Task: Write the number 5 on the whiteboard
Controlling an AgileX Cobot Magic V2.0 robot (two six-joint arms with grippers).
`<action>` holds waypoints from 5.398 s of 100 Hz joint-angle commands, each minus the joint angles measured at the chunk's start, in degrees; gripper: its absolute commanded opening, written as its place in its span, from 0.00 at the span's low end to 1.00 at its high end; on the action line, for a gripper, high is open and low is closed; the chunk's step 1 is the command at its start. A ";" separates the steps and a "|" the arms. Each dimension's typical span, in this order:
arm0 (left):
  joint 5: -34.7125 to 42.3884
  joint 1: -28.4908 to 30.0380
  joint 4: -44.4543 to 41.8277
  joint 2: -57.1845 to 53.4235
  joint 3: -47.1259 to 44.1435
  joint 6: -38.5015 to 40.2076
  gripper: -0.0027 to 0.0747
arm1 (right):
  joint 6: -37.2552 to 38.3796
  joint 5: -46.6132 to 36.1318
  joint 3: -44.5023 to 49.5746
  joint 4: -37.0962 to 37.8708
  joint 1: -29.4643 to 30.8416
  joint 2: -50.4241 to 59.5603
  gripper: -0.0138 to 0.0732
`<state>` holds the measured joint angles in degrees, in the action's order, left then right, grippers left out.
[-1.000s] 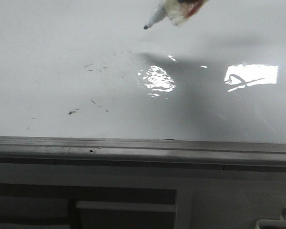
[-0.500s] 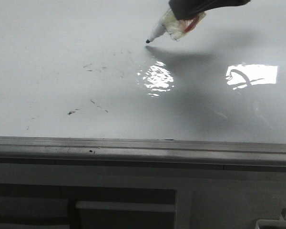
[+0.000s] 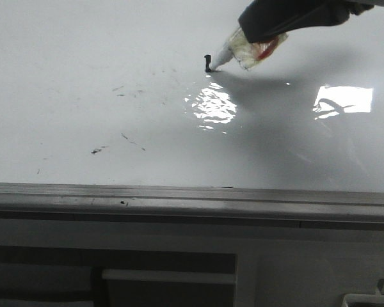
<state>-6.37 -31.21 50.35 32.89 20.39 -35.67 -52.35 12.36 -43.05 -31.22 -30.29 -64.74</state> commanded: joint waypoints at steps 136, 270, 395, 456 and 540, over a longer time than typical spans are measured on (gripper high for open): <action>1.83 0.00 1.06 0.04 1.61 0.06 0.01 | 5.30 2.25 3.53 -4.37 2.64 -0.62 0.11; -0.17 0.00 1.06 0.04 1.61 0.06 0.01 | 5.18 -1.11 -4.82 -1.38 0.73 0.31 0.11; -0.34 0.00 1.06 0.04 1.81 0.06 0.02 | 4.63 9.61 -5.88 -1.38 12.92 5.17 0.11; -22.84 -10.05 0.88 16.12 23.45 -31.72 0.52 | -1.05 20.16 -8.93 -1.38 -6.73 12.86 0.11; -24.37 -22.04 1.02 29.14 28.09 -34.12 0.01 | -2.87 19.93 -8.93 2.58 -21.75 10.52 0.11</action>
<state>-34.26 -52.98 48.20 62.73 46.48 -70.98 -55.41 35.03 -50.05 -25.63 -51.99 -54.46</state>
